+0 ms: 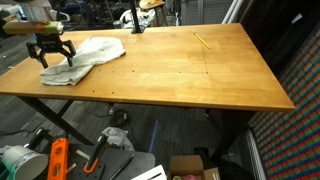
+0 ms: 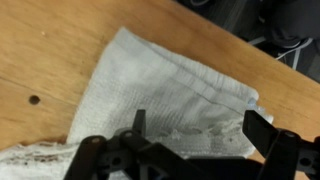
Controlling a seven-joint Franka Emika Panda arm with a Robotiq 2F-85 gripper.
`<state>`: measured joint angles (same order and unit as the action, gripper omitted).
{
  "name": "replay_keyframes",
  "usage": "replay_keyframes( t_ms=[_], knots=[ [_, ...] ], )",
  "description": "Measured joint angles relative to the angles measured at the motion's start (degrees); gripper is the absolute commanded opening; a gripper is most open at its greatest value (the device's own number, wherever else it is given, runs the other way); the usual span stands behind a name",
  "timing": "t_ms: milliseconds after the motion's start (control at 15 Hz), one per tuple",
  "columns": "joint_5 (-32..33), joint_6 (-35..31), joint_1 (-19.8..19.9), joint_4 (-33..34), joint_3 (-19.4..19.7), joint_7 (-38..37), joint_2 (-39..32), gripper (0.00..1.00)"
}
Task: Fold the cloth in half
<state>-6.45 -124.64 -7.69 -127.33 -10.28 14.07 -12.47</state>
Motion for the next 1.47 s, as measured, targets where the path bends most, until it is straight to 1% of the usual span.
replay_keyframes(
  t_ms=[133,267,467,600,867,1000,1133,1267,1467],
  knots=[
    [0.0,5.0,1.0,0.3,0.5,1.2,-0.2,1.00],
    [0.0,7.7,1.9,0.2,0.9,2.4,-0.4,1.00],
    [-1.1,7.7,3.1,-0.5,1.2,3.9,-1.3,1.00],
    [-3.0,7.6,3.8,-0.9,1.2,5.6,-2.2,1.00],
    [-9.9,6.1,5.4,-1.2,1.2,10.2,-3.9,1.00],
    [-12.6,4.7,6.2,-1.2,1.2,11.2,-4.3,1.00],
    [-12.6,3.5,6.4,-1.2,1.3,11.0,-4.6,1.00],
    [-10.8,2.6,6.3,-1.2,1.4,9.7,-5.1,1.00],
    [-4.0,3.1,5.8,-1.2,1.9,5.7,-6.1,1.00]
  ],
)
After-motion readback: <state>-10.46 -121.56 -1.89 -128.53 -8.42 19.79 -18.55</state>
